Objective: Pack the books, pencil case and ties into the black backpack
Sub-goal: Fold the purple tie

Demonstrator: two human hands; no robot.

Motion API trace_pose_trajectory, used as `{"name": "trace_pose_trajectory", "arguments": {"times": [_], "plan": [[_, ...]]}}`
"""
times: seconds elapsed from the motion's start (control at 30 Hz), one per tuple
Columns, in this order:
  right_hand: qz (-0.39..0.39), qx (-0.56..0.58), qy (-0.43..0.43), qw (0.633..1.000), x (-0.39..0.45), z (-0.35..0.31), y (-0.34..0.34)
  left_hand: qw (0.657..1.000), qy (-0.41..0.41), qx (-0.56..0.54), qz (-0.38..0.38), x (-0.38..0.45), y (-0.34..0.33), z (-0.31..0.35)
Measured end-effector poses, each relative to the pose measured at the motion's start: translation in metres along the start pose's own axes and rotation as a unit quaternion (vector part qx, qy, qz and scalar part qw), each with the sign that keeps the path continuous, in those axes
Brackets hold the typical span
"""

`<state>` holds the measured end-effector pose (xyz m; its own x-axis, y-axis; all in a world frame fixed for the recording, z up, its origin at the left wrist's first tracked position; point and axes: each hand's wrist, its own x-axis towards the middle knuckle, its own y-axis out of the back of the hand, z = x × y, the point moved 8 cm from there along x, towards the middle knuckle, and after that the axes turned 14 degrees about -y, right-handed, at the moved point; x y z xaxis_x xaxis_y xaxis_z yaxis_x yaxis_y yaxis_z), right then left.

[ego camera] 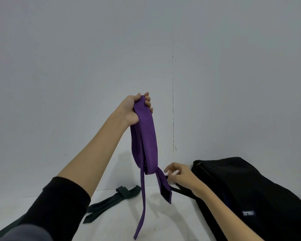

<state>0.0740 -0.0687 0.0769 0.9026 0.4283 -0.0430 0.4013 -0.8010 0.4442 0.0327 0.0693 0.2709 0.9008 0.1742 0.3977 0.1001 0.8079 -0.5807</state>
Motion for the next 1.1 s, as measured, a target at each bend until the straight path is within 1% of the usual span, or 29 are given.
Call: {"name": "trace_pose_trajectory", "arguments": {"times": [0.1, 0.13, 0.17, 0.23, 0.27, 0.33, 0.37, 0.43, 0.47, 0.5, 0.53, 0.6, 0.63, 0.67, 0.73, 0.77, 0.87, 1.0, 1.1], "plan": [[-0.119, -0.012, 0.024, 0.993, -0.002, -0.013, -0.027, 1.0, 0.004, 0.0, -0.004, -0.001, 0.001, -0.003], [-0.134, -0.021, 0.038, 0.99, 0.0, -0.019, -0.035, 1.0, 0.004, 0.002, -0.005, -0.001, 0.0, -0.004], [-0.126, -0.035, 0.05, 0.99, 0.003, -0.022, -0.04, 1.0, 0.003, 0.004, -0.004, -0.001, 0.0, -0.004], [-0.079, -0.049, 0.052, 0.994, 0.01, -0.023, -0.04, 1.0, -0.002, 0.005, -0.002, 0.0, 0.0, -0.001], [-0.075, -0.037, 0.035, 0.996, 0.014, -0.019, -0.04, 1.0, -0.005, 0.0, -0.001, 0.0, 0.0, 0.002], [-0.105, 0.023, -0.023, 0.994, 0.02, -0.002, -0.04, 1.0, -0.013, -0.019, -0.006, 0.0, 0.0, 0.013], [-0.136, 0.068, -0.064, 0.986, 0.021, 0.008, -0.039, 0.999, -0.018, -0.029, -0.011, 0.0, 0.001, 0.019], [-0.194, 0.16, -0.145, 0.957, 0.018, 0.028, -0.036, 0.999, -0.032, -0.038, -0.015, -0.001, 0.003, 0.03], [-0.209, 0.179, -0.167, 0.947, 0.017, 0.035, -0.033, 0.999, -0.037, -0.037, -0.015, -0.003, 0.004, 0.034], [-0.214, 0.167, -0.174, 0.946, 0.016, 0.038, -0.03, 0.998, -0.041, -0.038, -0.013, -0.004, 0.005, 0.036], [-0.208, 0.125, -0.168, 0.956, 0.019, 0.041, -0.027, 0.998, -0.045, -0.042, -0.01, -0.005, 0.007, 0.036], [-0.172, 0.043, -0.12, 0.977, 0.022, 0.031, -0.022, 0.997, -0.051, -0.054, -0.001, -0.005, 0.009, 0.034], [-0.16, 0.045, -0.093, 0.982, 0.022, 0.022, -0.02, 0.997, -0.052, -0.059, 0.004, -0.004, 0.01, 0.031], [-0.162, 0.072, -0.072, 0.982, 0.02, 0.011, -0.021, 0.997, -0.053, -0.06, 0.008, -0.003, 0.009, 0.028], [-0.19, 0.139, -0.043, 0.971, 0.011, -0.012, -0.025, 0.998, -0.048, -0.05, 0.008, -0.002, 0.007, 0.021], [-0.203, 0.155, -0.025, 0.967, 0.005, -0.026, -0.027, 0.998, -0.043, -0.043, 0.006, -0.002, 0.005, 0.016], [-0.199, 0.168, 0.031, 0.965, -0.005, -0.065, -0.03, 0.999, -0.022, -0.027, -0.007, -0.002, -0.002, 0.003], [-0.146, 0.205, 0.077, 0.965, -0.011, -0.1, -0.024, 0.999, -0.001, 0.017, -0.038, -0.003, -0.012, -0.004], [-0.071, 0.164, 0.082, 0.98, -0.011, -0.105, -0.016, 0.997, -0.006, 0.052, -0.052, -0.003, -0.014, 0.0]]}}
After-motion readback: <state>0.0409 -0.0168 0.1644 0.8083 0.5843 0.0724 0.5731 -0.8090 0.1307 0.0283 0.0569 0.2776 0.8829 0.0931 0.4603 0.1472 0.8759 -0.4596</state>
